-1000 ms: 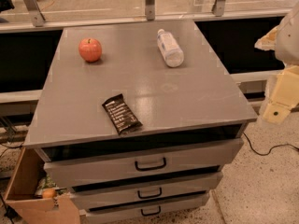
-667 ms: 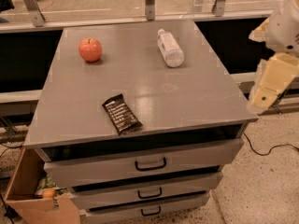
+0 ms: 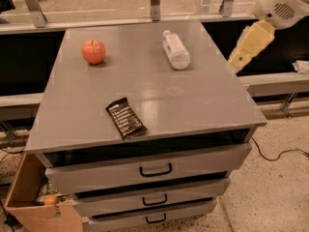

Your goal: Place blue plastic bottle upright

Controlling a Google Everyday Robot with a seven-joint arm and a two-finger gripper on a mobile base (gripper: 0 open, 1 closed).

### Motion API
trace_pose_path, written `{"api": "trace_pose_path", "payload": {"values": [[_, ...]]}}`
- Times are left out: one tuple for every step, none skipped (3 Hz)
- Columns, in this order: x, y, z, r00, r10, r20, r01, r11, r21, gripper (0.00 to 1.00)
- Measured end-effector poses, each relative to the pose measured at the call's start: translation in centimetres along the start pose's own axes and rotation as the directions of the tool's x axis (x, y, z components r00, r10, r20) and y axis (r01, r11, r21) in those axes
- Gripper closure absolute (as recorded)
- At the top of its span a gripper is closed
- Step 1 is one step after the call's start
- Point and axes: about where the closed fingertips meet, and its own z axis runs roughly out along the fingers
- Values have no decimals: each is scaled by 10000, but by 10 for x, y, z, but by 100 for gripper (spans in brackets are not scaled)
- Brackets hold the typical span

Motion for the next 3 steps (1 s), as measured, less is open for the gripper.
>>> {"api": "trace_pose_path", "payload": {"values": [[-15, -37, 32, 9870, 1444, 709, -1477, 9881, 432, 0], [-15, -37, 32, 9870, 1444, 709, -1476, 9881, 430, 0], [-28, -43, 49, 9767, 1819, 1136, -1859, 9822, 254, 0]]}}
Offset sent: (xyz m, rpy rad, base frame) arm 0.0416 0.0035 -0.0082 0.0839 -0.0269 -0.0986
